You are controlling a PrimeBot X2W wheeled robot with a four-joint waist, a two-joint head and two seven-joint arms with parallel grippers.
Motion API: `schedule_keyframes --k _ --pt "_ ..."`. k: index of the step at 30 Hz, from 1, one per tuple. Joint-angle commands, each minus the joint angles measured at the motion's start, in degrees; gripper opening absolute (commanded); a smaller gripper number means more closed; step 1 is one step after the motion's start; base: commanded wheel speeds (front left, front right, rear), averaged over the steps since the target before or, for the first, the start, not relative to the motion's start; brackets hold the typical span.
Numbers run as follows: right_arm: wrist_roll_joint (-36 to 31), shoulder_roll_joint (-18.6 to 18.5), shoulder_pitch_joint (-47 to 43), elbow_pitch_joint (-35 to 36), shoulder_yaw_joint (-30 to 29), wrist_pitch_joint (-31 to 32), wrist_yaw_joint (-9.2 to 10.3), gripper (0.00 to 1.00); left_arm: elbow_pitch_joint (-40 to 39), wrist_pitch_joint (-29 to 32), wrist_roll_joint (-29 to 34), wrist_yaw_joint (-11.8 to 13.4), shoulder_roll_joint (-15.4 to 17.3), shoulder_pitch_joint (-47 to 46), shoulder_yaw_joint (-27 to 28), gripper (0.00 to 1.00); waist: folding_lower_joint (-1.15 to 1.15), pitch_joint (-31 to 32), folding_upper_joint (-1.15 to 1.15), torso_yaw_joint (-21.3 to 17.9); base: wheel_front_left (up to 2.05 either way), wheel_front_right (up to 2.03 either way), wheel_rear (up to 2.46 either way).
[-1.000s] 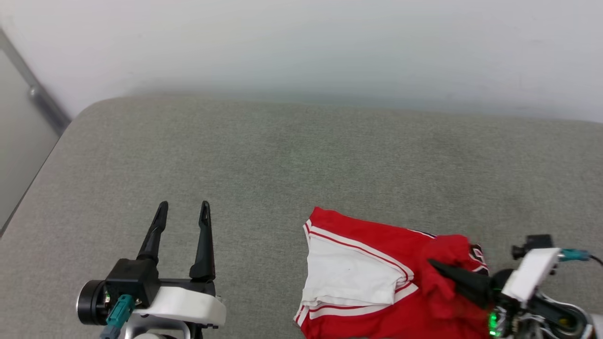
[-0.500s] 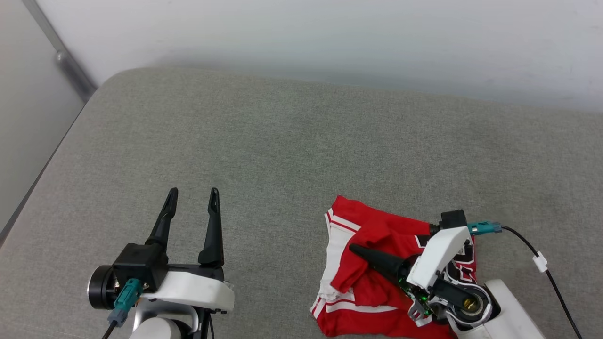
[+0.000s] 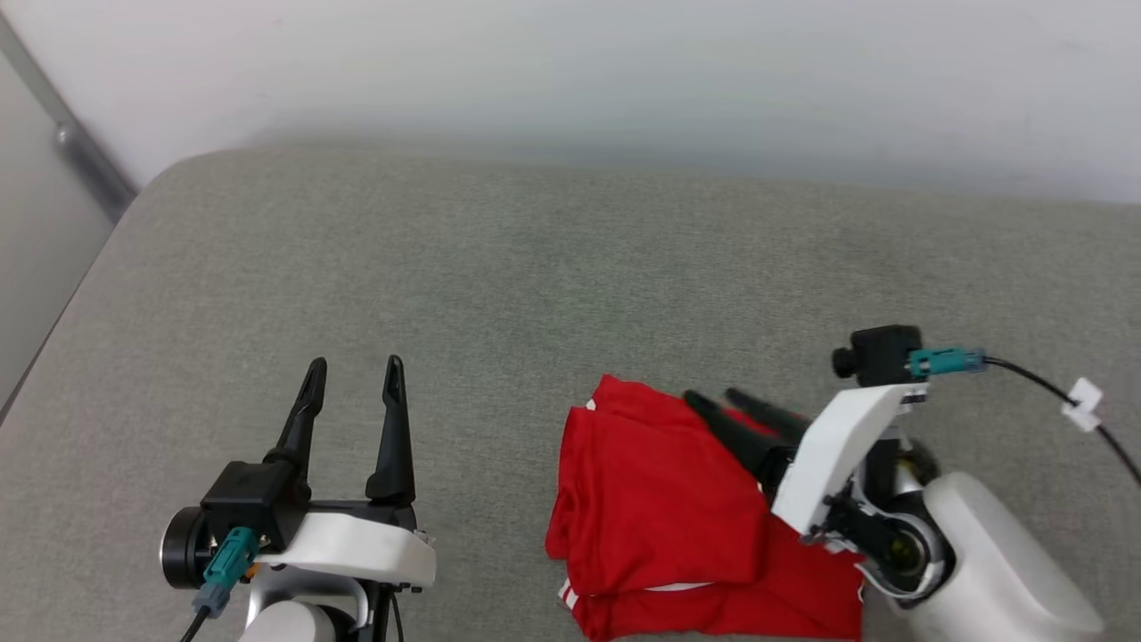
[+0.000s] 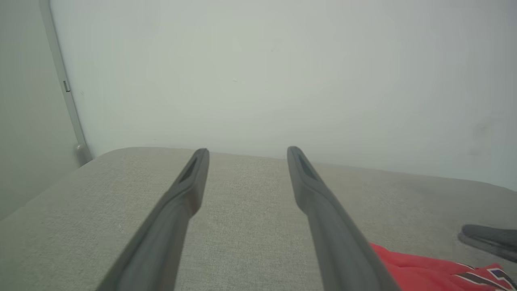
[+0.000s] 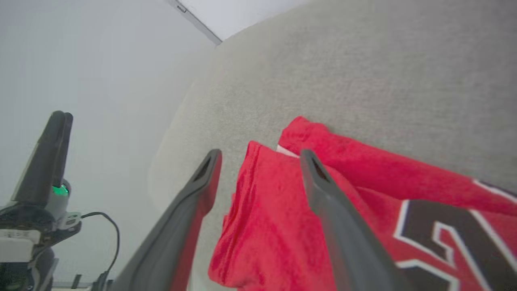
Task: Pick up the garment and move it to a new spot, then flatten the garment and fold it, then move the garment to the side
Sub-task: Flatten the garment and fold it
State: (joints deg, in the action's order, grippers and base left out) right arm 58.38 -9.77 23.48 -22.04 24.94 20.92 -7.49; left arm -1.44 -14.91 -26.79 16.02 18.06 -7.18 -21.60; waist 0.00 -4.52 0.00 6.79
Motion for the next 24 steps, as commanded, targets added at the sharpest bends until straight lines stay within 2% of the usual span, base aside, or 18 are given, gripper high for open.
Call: schedule_keyframes --k 1,5,9,16,20,24 --pt "-5.09 -2.21 0.08 1.11 0.53 -2.74 0.0 1.0 0.09 -0.38 -0.05 -0.29 -0.33 0.99 0.58 1.0 0.0 0.39 0.0 -1.11 0.0 0.0 0.0" --pt "-18.0 -5.93 -2.29 2.37 -2.58 -8.52 0.01 1.0 0.54 -0.39 0.02 -0.67 -0.62 1.72 1.79 1.0 0.0 0.92 0.0 -2.9 0.0 0.0 0.0" --pt "-27.99 -7.01 -5.96 5.16 -10.89 -13.18 0.01 1.0 1.32 -0.39 0.48 -0.84 -0.47 2.47 3.27 1.0 0.0 1.37 0.0 -4.47 0.0 0.0 0.0" --pt "-39.63 -1.72 -14.87 16.91 -25.89 -19.69 0.01 1.0 2.68 -0.39 1.3 -1.54 -0.94 4.54 6.62 1.0 0.0 2.32 0.0 -6.36 0.0 0.0 0.0" --pt "-43.23 1.49 -19.31 23.73 -28.47 -21.23 0.01 1.0 3.73 -0.38 1.77 -2.38 -1.56 6.28 8.21 1.0 0.0 3.31 0.0 -7.13 0.0 0.0 0.0" --pt "-44.8 3.34 -23.28 27.52 -28.58 -20.79 0.01 1.0 4.78 -0.39 2.47 -3.33 -2.09 7.97 9.08 1.0 0.0 4.74 0.0 -7.56 0.0 0.0 0.0"
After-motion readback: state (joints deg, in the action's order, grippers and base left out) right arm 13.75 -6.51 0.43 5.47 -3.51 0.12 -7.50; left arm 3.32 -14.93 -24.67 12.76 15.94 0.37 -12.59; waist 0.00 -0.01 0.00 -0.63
